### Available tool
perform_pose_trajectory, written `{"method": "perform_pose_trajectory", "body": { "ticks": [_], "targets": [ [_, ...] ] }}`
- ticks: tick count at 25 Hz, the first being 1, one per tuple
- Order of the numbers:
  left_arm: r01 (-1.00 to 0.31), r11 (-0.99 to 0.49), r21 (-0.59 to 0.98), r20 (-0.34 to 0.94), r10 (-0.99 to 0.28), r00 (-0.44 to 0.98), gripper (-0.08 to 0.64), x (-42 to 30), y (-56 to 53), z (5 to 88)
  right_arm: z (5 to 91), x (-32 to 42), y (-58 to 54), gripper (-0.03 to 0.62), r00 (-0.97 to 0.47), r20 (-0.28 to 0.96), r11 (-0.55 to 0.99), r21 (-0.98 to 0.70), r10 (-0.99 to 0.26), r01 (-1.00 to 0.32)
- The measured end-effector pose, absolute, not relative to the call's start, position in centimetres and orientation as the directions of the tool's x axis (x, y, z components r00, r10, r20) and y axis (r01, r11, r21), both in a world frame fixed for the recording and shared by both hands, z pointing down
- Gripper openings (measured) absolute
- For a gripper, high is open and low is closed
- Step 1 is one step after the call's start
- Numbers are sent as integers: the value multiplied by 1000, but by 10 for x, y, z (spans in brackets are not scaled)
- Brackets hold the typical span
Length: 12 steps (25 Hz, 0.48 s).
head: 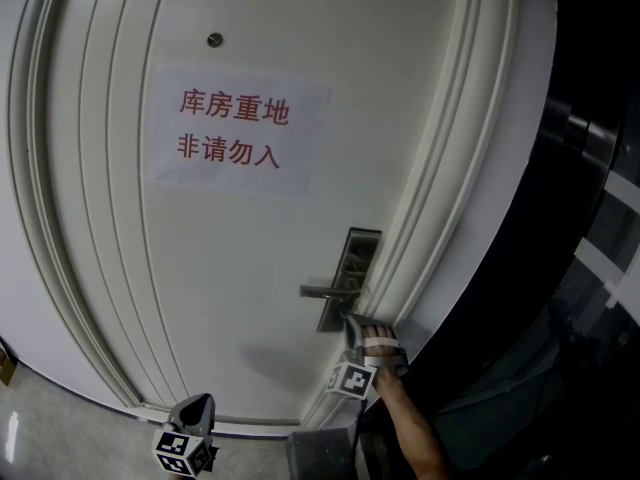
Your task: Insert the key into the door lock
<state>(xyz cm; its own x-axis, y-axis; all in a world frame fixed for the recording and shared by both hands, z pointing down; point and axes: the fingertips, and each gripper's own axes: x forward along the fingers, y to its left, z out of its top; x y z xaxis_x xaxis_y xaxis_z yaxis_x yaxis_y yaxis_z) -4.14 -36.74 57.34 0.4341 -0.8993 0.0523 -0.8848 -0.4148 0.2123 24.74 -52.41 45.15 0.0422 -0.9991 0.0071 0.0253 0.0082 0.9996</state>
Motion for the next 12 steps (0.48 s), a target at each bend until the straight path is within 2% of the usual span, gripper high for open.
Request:
{"method": "perform_pose_trajectory", "body": {
  "ticks": [12],
  "targets": [
    [-892,-406,199,54,-904,423,3,-48,-368,569,448,244,-542,12,48,-4,-5,1000,-999,-20]
  ]
}}
